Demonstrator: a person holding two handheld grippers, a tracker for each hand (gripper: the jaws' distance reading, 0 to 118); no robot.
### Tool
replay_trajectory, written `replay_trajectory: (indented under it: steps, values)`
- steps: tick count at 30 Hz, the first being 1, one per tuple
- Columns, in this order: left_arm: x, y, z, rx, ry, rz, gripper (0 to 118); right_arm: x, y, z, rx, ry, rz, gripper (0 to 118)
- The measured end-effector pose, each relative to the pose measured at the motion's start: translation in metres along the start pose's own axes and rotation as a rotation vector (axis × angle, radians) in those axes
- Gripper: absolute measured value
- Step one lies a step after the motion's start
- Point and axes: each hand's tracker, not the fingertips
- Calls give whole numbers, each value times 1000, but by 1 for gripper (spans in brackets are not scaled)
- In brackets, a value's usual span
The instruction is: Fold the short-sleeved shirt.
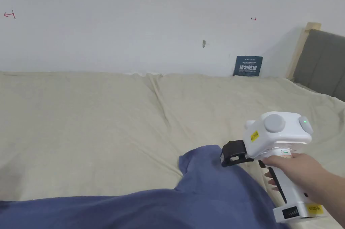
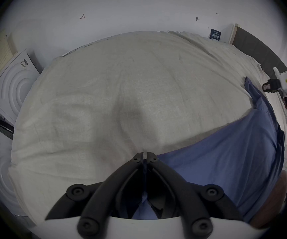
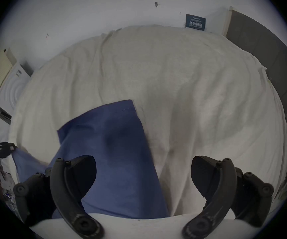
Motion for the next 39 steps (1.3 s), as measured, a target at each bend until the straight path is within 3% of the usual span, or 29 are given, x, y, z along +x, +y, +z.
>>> replay_trajectory:
  steps: [2,3,5,6,7,8,9,10,14,21,33,39]
  values:
    - [-1,-1,-1,-7,-6,3,2,0,0,-10,-38,6,7,108]
    - [-1,-1,-1,-7,-6,2,2,-2,-1,-14,-52,-1,5,98]
    - [-6,-2,-5,-16,-13,21,2,-6,-5,-20,-85,-30,25,63]
    - [-7,-3,-7,-27,-20,33,2,-2,-9,-21,-65,-138,91,53]
    - [-7,-4,-9,-31,-22,37,2,-3,-10,-17,-47,-99,106,51]
    - [-9,-5,-12,-33,-21,37,2,-5,-9,-16,-52,-110,127,38]
    - [-9,-6,-13,-35,-19,35,2,-10,-10,-12,-41,-156,171,0]
    - [-9,-7,-14,-36,-12,34,2,-12,-10,-7,-19,-147,214,0]
    - [-9,-9,-14,-33,-12,66,2,-8,-11,10,12,-136,216,0]
    - [-14,-13,-1,-10,-23,92,2,20,-3,60,69,35,33,0]
    - [-16,-13,39,39,-51,138,2,8,-31,126,93,76,63,0]
    - [-18,-33,72,77,-77,147,2,24,-69,163,126,101,55,0]
